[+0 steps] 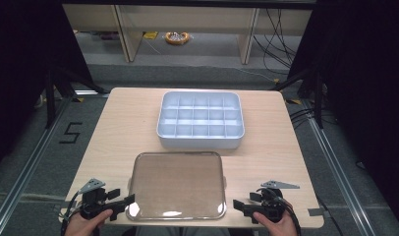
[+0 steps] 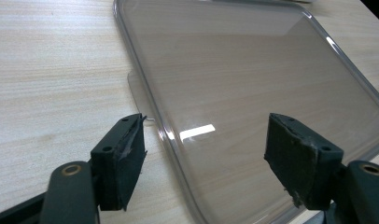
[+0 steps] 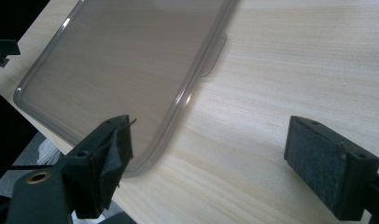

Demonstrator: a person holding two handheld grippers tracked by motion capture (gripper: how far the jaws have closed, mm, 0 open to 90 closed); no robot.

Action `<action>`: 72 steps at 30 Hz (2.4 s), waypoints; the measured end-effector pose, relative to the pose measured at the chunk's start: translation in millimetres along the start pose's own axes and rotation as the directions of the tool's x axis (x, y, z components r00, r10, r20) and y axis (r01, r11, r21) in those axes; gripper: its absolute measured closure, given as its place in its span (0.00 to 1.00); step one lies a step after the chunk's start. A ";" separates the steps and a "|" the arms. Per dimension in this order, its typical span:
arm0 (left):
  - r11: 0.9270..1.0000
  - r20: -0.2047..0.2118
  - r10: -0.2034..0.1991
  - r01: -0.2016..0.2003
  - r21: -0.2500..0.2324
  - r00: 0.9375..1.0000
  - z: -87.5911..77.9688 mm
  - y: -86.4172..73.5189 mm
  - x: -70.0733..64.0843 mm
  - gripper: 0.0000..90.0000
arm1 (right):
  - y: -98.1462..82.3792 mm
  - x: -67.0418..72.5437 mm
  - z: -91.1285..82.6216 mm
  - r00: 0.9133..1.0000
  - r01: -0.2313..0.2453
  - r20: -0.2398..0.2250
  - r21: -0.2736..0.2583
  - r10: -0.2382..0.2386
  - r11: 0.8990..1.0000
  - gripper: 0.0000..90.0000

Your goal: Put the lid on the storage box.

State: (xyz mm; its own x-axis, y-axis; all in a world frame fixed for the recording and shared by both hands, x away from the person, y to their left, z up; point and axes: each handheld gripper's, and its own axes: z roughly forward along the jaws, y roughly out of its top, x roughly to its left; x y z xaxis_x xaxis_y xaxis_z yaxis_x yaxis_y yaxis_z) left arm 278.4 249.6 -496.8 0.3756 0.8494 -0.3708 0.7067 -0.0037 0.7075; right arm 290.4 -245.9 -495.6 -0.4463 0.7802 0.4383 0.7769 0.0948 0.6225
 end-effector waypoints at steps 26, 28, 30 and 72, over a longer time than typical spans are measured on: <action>0.996 0.036 -0.038 0.036 0.076 0.999 11.9 -3.4 1.4 0.41 | 10.3 17.0 32.0 0.994 -0.064 -0.091 0.024 0.066 0.998 0.21; 0.995 0.035 -0.043 0.039 0.088 0.998 13.1 -3.6 2.2 0.42 | 10.3 19.0 33.6 0.992 -0.075 -0.094 0.034 0.078 0.997 0.21; 0.995 0.039 -0.048 0.044 0.091 0.998 14.0 -3.8 2.7 0.44 | 10.9 21.2 34.2 0.990 -0.101 -0.094 0.049 0.105 0.994 0.21; 0.991 0.047 0.036 -0.042 0.130 0.998 22.1 -6.8 -2.6 0.48 | 1.4 24.1 39.4 0.969 -0.184 -0.168 0.003 0.182 0.983 0.65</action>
State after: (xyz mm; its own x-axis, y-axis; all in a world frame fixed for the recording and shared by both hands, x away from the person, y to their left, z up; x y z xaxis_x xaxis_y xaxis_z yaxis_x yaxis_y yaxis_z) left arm 285.9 235.8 -513.9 0.4286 0.8230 -0.3728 0.7622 -0.1078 0.6383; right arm 298.2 -202.6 -509.7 -0.3655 0.6693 0.6468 0.8473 -0.0484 0.5289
